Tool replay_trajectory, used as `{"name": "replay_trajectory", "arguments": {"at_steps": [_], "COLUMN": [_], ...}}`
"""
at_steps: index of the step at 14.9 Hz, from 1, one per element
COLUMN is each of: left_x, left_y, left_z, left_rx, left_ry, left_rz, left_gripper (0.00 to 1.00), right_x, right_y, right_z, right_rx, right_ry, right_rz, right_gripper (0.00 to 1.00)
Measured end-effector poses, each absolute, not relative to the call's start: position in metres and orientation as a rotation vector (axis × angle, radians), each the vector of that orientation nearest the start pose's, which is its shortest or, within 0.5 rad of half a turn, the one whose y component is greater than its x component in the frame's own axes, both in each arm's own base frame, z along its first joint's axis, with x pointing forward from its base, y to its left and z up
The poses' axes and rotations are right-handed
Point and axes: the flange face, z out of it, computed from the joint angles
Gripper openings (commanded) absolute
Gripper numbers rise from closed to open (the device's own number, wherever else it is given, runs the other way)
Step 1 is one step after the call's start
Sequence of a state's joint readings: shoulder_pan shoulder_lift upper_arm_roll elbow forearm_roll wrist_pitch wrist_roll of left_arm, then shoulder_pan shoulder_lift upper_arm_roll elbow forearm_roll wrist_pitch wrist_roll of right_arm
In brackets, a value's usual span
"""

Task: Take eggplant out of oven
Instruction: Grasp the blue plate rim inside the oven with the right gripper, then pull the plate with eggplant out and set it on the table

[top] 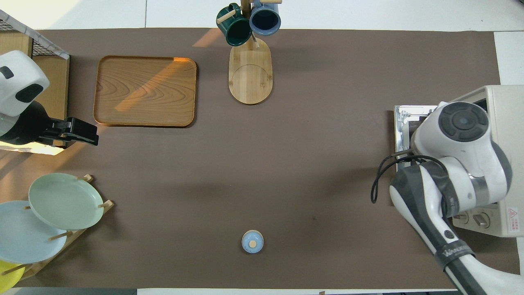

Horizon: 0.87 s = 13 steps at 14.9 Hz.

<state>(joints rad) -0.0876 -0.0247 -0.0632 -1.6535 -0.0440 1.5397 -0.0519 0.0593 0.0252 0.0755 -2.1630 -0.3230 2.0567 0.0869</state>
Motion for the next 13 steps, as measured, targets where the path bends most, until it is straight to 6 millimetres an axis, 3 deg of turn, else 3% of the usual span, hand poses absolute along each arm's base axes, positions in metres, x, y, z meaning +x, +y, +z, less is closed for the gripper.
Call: {"name": "replay_trajectory", "arguments": {"at_steps": [4,8,10,13], "left_x": [0.537,0.539,0.541,0.544], "left_y": [-0.089,-0.091,-0.092,-0.092], "left_z": [0.599,0.601,0.603,0.604], "left_rx": [-3.172,-3.175,-3.177,-3.179], "left_ry": [0.16,0.167,0.167,0.166], "left_rz": [0.1,0.062,0.036,0.007], "left_gripper": [1.0,1.0,1.0,1.0], "right_x": [0.519,0.522,0.527,0.523], "right_y": [0.181,0.33,0.399,0.462], "right_z": [0.404,0.423,0.402,0.357], "right_rx": [-3.374,-3.415,-3.38,-3.314], "right_ry": [-0.521,-0.326,-0.179,-0.09], "right_rz": [0.069,0.064,0.068,0.032], "right_gripper": [0.0,0.0,0.0,0.0]}}
